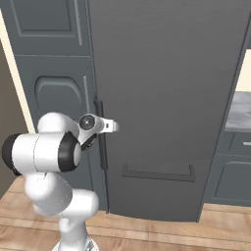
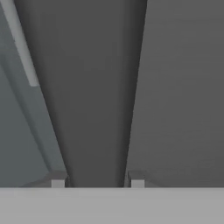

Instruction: Take the lemon wedge from the fridge and place it on the plate with fish on the dining counter.

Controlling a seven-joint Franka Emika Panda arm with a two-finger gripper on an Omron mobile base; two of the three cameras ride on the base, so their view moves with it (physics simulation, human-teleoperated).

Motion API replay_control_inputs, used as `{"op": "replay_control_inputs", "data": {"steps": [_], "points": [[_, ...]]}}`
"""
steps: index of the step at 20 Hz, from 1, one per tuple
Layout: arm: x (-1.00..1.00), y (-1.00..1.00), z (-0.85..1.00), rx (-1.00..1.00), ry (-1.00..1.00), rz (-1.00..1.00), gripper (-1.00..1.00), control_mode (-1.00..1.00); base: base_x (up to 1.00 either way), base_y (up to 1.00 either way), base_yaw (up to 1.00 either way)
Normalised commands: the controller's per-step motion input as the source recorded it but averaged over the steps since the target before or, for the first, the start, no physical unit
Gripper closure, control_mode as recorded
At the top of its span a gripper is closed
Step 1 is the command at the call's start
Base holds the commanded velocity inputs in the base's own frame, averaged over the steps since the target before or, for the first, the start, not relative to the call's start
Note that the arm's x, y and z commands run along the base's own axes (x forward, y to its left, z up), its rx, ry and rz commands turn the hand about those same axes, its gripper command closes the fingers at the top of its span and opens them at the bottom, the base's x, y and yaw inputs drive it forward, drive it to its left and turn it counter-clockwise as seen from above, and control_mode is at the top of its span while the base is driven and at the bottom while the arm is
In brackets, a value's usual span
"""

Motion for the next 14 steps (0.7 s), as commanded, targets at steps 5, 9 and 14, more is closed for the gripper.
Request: {"op": "replay_control_inputs", "data": {"steps": [5,9,14], "points": [[-0.69,-0.37,0.0,0.0,-0.03,-0.1,1.0,-1.0,0.0,0.0,0.0],[-0.75,-0.4,0.0,0.0,-0.04,-0.11,1.0,-1.0,0.0,0.0,0.0],[-0.75,-0.4,0.04,0.0,-0.02,-0.16,1.0,-1.0,0.0,0.0,0.0]]}}
